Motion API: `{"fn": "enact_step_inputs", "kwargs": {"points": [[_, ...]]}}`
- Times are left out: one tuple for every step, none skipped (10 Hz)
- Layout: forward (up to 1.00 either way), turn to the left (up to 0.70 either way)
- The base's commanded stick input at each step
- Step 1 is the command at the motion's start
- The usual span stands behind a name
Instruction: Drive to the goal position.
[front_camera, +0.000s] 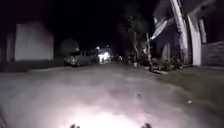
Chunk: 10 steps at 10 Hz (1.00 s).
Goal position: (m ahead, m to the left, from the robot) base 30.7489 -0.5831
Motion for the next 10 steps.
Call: {"fn": "enact_step_inputs", "kwargs": {"points": [[0.7,0.0],[0.7,0.0],[0.7,0.0],[0.7,0.0],[0.7,0.0],[0.7,0.0],[0.7,0.0],[0.7,0.0],[0.7,0.0],[0.7,0.0]]}}
